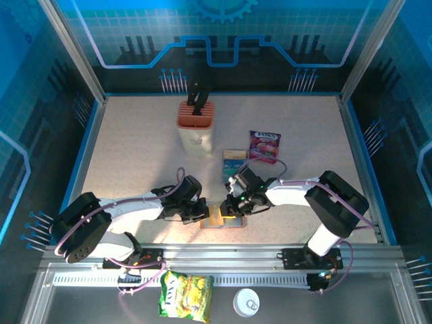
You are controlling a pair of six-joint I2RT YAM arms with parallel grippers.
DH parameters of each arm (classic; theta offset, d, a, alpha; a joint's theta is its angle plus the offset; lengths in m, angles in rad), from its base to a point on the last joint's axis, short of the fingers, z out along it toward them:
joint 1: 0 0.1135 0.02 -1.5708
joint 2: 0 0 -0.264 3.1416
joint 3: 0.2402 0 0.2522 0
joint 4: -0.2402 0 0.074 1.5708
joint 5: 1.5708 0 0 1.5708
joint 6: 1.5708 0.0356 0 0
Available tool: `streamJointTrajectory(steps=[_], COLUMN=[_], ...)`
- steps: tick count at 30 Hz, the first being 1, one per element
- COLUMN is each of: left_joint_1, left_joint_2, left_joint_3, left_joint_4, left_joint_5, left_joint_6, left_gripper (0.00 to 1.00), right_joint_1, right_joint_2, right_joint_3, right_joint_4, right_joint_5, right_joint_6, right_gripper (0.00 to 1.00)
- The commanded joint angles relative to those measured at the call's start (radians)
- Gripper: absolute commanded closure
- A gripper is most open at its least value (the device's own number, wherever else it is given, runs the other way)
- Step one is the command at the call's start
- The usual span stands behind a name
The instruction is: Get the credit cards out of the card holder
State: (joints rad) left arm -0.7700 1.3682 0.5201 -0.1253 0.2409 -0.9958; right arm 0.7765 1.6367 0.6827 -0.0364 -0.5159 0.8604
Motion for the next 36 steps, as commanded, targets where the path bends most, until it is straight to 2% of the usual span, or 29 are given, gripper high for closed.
streamJointTrajectory(steps=[1,12,24,36], left_joint_1=[-0.009,-0.008,-0.007,-0.01], left_joint_2=[-0.001,-0.024,-0.044,0.009], left_joint_3=[-0.024,-0.041,-0.052,-0.046], left_joint_4=[-0.014,-0.042,-0.02,0.078], left_joint_5=[-0.016,-0.041,-0.045,-0.008], left_joint_6=[-0.017,-0.01,-0.018,-0.026], left_gripper=[0.96,0.96,0.96,0.95], right_joint_1=[-0.011,-0.029,-0.1,-0.098], right_joint_2=[0.02,-0.042,-0.252,-0.195], right_joint_3=[-0.024,-0.089,-0.126,-0.128], right_joint_4=[0.069,0.118,-0.108,-0.091], right_joint_5=[-0.035,-0.02,0.031,0.007], right_joint_6=[0.032,0.039,-0.083,-0.089], right_gripper=[0.85,0.96,0.99,0.99])
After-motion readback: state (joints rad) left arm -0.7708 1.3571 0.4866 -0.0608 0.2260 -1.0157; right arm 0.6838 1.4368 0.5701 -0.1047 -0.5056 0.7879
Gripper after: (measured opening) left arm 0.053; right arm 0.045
